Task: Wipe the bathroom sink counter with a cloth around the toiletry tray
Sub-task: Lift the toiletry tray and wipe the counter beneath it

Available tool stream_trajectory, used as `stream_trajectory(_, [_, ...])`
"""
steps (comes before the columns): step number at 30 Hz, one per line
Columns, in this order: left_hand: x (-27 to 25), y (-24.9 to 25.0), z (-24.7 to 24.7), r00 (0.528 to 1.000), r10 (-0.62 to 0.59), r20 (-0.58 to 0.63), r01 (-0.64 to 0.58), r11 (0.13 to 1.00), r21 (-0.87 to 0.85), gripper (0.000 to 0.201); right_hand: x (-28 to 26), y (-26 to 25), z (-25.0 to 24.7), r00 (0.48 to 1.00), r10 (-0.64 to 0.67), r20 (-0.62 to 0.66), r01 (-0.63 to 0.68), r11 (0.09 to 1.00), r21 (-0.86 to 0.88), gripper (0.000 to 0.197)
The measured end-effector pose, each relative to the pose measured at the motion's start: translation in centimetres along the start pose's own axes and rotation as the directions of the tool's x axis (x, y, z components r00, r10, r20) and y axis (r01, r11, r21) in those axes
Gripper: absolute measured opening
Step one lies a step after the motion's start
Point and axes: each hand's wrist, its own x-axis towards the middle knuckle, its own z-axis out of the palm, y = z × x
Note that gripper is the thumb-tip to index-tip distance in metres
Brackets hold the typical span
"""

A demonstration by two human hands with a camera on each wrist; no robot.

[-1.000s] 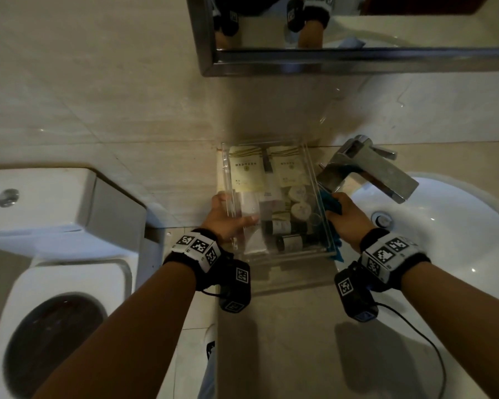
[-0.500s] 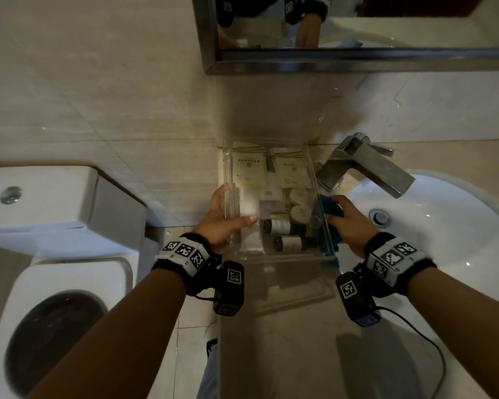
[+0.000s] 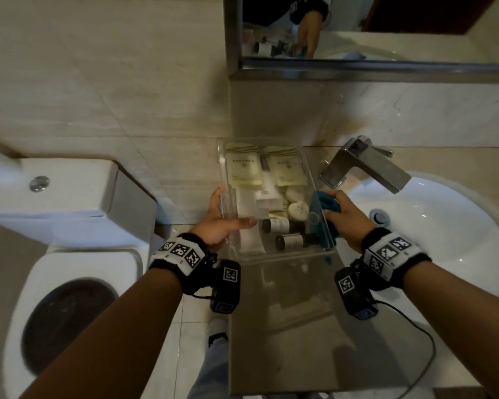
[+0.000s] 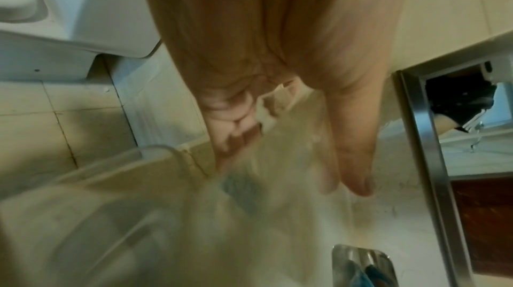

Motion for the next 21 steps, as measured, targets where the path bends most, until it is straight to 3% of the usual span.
stream_trajectory(5, [-1.9,0.3,-1.2,0.997,0.006,-0.072,-0.011,0.997,-0.075,0.101,-0.1,-1.7,1.1,0.997,-0.072,0.001,0.072,0.997,-0.036,0.032])
stream_trajectory(13, [-5.1,1.0,-4.0,0.982,0.064,-0.176,-0.095,0.980,-0.175,0.077,0.6,-3.5,2.8,0.986,-0.162,0.044,0.168,0.960,-0.225,0.033])
stream_trajectory(18, [-6.3,1.2,-6.4,0.970,0.063,-0.234,-0.113,0.973,-0.203,0.088,1.8,-3.4,2.1,0.992,-0.102,-0.068,0.074,0.942,-0.327,0.041])
stream_trajectory(21, [-6.9,1.0,-7.2,0.960,0.067,-0.272,-0.131,0.966,-0.223,0.071,2.4,-2.9,2.0,0.992,-0.084,-0.097,0.042,0.927,-0.373,0.049])
